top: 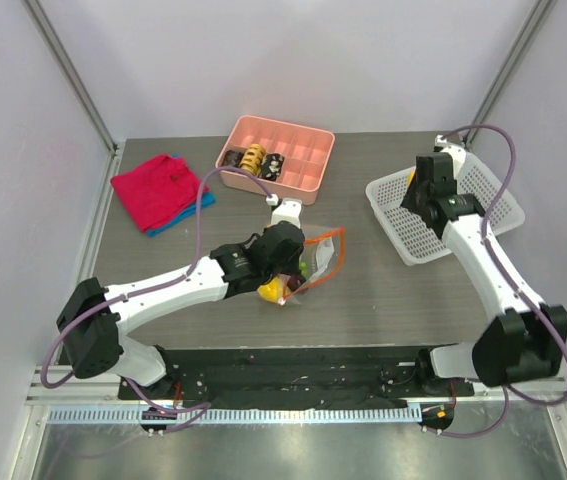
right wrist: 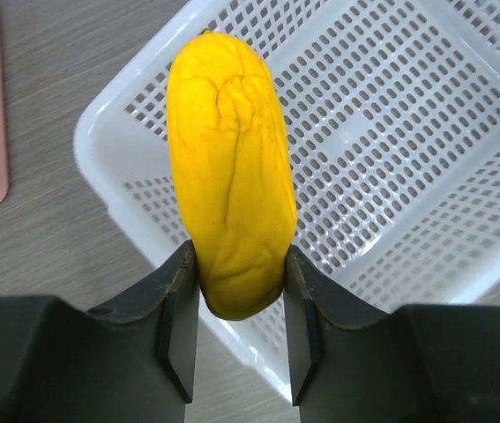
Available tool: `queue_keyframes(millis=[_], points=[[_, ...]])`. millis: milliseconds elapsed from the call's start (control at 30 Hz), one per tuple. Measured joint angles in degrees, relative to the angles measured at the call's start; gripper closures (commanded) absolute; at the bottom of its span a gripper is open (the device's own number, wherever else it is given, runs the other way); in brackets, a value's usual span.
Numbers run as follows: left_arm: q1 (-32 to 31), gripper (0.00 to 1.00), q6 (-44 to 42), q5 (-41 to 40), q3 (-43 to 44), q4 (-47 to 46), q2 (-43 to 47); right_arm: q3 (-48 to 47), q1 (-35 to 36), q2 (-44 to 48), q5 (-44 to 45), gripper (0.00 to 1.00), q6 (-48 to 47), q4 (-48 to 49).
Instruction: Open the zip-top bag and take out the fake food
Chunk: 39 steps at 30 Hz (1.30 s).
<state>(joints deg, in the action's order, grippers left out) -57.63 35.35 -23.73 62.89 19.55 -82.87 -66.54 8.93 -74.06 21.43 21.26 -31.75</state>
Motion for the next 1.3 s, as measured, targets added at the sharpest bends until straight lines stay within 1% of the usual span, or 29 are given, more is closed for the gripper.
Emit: queue_keyframes(millis=[100, 200, 300, 333, 400, 433, 467, 600, 700, 800, 867, 933, 1033, 1067, 1133, 1167, 1200, 1233, 1267, 1300], points=[[0.0, 1.0, -0.4, 0.9, 0.1, 0.1, 0.1, -1.0, -3.6, -6.8, -3.7, 0.98, 0.0, 3.1], [0.0, 1.0, -1.2, 1.8, 1.2, 1.0, 0.1, -1.8, -6.7, -12.5, -6.8, 0.92, 0.1, 5.1], [0.0, 1.0, -1.6, 2.4, 2.7, 1.7, 0.2, -2.9, -9.6, -17.6, -9.7, 0.74, 0.3, 6.7], [0.0, 1.0, -1.8, 2.6, 3.0, 1.8, 0.3, -3.1, -10.1, -19.1, -10.6, 0.58, 0.3, 7.0], [0.1, 1.0, -2.4, 2.9, 3.7, 2.2, 0.5, -3.1, -11.1, -21.1, -11.6, 0.4, 0.5, 7.2], [0.2, 1.0, -2.5, 2.9, 3.8, 2.2, 0.5, -3.1, -11.3, -21.7, -12.0, 0.27, 0.7, 7.1], [0.2, 1.0, -2.8, 3.1, 4.1, 2.4, 0.7, -3.1, -11.4, -22.0, -12.1, 0.19, 0.9, 7.0], [0.8, 1.0, -3.3, 3.9, 4.8, 2.8, 0.8, -3.6, -10.5, -22.0, -10.9, 0.17, 0.6, 5.6], [1.1, 1.0, -3.8, 4.3, 5.2, 3.4, 0.8, -3.5, -8.6, -20.2, -8.8, 0.17, 0.7, 4.0], [1.5, 1.0, -4.2, 4.6, 5.2, 3.5, 1.2, -2.6, -3.7, -15.1, -6.2, 0.18, 0.9, 2.2], [1.7, 1.0, -4.3, 4.9, 5.2, 3.6, 1.8, -2.3, 3.3, -10.0, -4.3, 0.22, 0.9, 1.2], [1.9, 1.0, -4.3, 5.0, 5.2, 3.8, 2.5, -1.9, 12.0, -4.7, -3.8, 0.28, 1.0, 0.7], [2.1, 1.0, -4.4, 5.3, 5.2, 4.0, 3.3, 0.3, 22.9, 2.6, -4.1, 0.32, 1.3, 0.3], [2.1, 1.0, -4.4, 5.4, 5.2, 4.1, 3.6, 1.1, 25.2, 4.4, -3.9, 0.33, 1.4, 0.1], [2.2, 1.0, -4.4, 5.5, 5.2, 4.3, 3.9, 3.1, 29.6, 8.0, -3.9, 0.38, 1.7, -1.0], [2.2, 1.0, -4.4, 5.6, 5.2, 4.4, 3.9, 3.9, 31.3, 9.0, -4.1, 0.42, 1.9, -1.2], [2.2, 1.0, -4.4, 5.6, 5.2, 4.5, 4.0, 4.6, 32.5, 9.4, -4.6, 0.48, 2.1, -1.3], [2.2, 1.0, -4.4, 5.8, 5.2, 4.6, 4.0, 5.3, 33.4, 9.6, -5.4, 0.51, 2.3, -1.2], [2.2, 1.0, -4.4, 5.8, 5.2, 4.6, 4.1, 6.2, 34.3, 9.7, -6.4, 0.55, 2.5, -1.0], [2.2, 1.0, -4.4, 5.8, 5.2, 4.7, 4.2, 7.2, 35.1, 9.5, -7.3, 0.61, 2.8, -0.8]])
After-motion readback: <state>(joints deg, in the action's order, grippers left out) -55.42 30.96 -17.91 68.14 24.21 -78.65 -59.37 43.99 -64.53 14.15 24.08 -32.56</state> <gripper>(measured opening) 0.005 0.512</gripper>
